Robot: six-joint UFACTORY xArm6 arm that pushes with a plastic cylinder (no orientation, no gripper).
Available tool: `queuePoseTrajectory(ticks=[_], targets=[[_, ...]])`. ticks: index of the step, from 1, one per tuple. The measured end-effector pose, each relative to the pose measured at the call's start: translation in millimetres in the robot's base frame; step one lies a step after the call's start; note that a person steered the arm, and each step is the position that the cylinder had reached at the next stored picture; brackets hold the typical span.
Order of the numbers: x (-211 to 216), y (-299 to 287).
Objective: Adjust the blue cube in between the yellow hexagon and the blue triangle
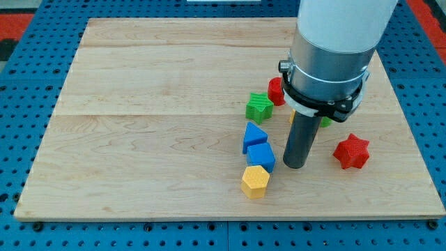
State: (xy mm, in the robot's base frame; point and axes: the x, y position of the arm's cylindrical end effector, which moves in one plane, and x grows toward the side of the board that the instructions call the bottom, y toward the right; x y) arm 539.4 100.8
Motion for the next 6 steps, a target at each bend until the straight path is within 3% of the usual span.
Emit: queuePoseTrajectory(ticks=[6], targets=[[7,-25]])
